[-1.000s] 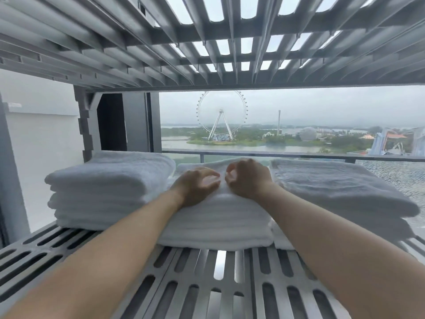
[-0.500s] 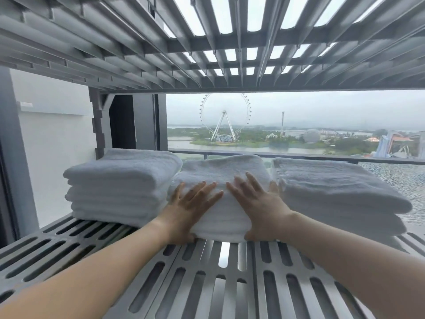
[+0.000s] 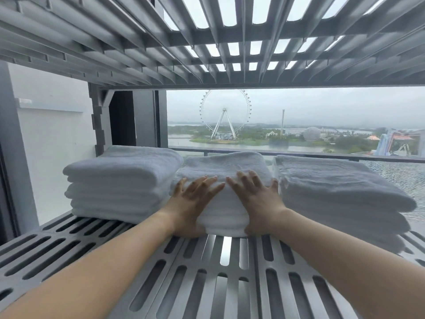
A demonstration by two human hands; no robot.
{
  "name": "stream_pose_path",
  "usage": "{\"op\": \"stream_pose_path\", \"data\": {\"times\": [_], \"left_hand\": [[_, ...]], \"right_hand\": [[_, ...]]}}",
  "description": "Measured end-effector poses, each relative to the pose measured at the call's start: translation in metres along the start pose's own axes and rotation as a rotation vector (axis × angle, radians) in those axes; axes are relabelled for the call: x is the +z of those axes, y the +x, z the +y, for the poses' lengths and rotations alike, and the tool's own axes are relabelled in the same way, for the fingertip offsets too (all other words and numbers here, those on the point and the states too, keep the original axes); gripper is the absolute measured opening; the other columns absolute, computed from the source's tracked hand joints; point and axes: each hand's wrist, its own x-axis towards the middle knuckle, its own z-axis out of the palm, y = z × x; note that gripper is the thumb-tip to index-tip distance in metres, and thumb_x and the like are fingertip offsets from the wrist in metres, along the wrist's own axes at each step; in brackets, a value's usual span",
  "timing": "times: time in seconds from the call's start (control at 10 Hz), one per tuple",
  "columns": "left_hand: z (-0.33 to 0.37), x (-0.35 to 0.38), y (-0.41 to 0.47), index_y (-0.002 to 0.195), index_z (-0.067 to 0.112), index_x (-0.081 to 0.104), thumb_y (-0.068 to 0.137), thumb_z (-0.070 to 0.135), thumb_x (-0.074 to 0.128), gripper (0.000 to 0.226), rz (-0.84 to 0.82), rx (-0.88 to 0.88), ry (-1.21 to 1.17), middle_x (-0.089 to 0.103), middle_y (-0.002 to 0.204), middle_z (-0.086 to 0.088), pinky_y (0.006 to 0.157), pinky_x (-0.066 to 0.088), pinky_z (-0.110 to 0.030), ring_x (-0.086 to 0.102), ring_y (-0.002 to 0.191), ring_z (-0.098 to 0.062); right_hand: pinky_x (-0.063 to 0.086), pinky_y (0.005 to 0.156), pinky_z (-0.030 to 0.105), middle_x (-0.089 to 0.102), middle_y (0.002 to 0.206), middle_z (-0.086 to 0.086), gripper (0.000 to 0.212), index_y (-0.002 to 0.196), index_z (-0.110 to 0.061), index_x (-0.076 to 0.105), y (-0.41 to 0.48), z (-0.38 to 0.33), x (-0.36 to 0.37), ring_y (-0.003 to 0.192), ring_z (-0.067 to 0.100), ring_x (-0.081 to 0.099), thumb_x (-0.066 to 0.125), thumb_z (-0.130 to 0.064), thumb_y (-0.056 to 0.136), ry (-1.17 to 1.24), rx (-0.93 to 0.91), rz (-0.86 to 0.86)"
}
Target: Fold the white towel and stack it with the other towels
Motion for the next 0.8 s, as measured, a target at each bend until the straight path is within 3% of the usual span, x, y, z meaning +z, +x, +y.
{"op": "stream_pose_path", "data": {"times": [0.1,0.2,0.4,0.5,0.6,0.8], "left_hand": [[-0.004,0.001,0.007,0.137,0.047,-0.021,0.061,0.067,0.054,0.109,0.026,-0.077,-0.071,-0.011,0.153,0.013,0.110,-0.007,-0.053,-0.012,0.142,-0.016],[-0.007,0.007,0.011,0.133,0.050,-0.027,0.057,0.069,0.059,0.116,-0.049,-0.106,-0.018,-0.014,0.153,0.010,0.111,-0.010,-0.054,-0.017,0.141,-0.018],[-0.001,0.001,0.007,0.135,0.045,-0.025,0.063,0.061,0.062,0.114,-0.067,-0.114,-0.005,-0.013,0.155,0.005,0.111,-0.012,-0.052,-0.015,0.142,-0.019],[0.013,-0.003,0.001,0.139,0.042,-0.021,0.071,0.053,0.060,0.106,-0.057,-0.170,-0.045,-0.014,0.155,0.005,0.113,-0.010,-0.052,-0.014,0.143,-0.020],[0.028,-0.011,-0.006,0.144,0.036,-0.010,0.078,0.047,0.055,0.093,-0.046,-0.235,-0.114,-0.009,0.156,0.006,0.114,-0.006,-0.051,-0.007,0.144,-0.019],[0.054,-0.037,-0.023,0.140,0.028,0.030,0.083,0.037,0.055,0.063,0.166,-0.259,-0.206,0.033,0.146,0.006,0.110,0.026,-0.049,0.030,0.135,-0.016]], "right_hand": [[0.015,0.102,0.066,-0.016,0.152,0.001,0.129,0.140,-0.032,-0.023,-0.001,0.002,-0.002,0.139,0.030,-0.015,0.077,-0.048,0.060,-0.013,-0.001,0.016],[0.017,0.101,0.062,-0.011,0.152,0.002,0.125,0.141,-0.032,-0.022,-0.004,-0.001,-0.002,0.138,0.031,-0.011,0.075,-0.043,0.063,-0.062,-0.011,0.021],[0.018,0.101,0.061,-0.005,0.152,0.002,0.115,0.144,-0.032,-0.013,-0.009,-0.002,-0.006,0.139,0.029,-0.007,0.073,-0.034,0.067,-0.006,0.001,0.041],[0.013,0.104,0.064,-0.008,0.153,0.001,0.108,0.144,-0.031,-0.010,-0.017,-0.006,-0.006,0.140,0.029,-0.010,0.071,-0.029,0.072,0.066,0.028,0.045],[0.010,0.106,0.064,-0.001,0.152,0.003,0.095,0.144,-0.028,0.002,-0.030,-0.010,-0.010,0.140,0.028,-0.005,0.068,-0.029,0.075,0.110,0.034,0.098],[0.020,0.105,0.055,0.024,0.145,0.003,0.066,0.137,-0.025,0.031,-0.065,-0.003,-0.025,0.134,0.024,0.016,0.062,-0.036,0.080,0.207,-0.004,0.308]]}}
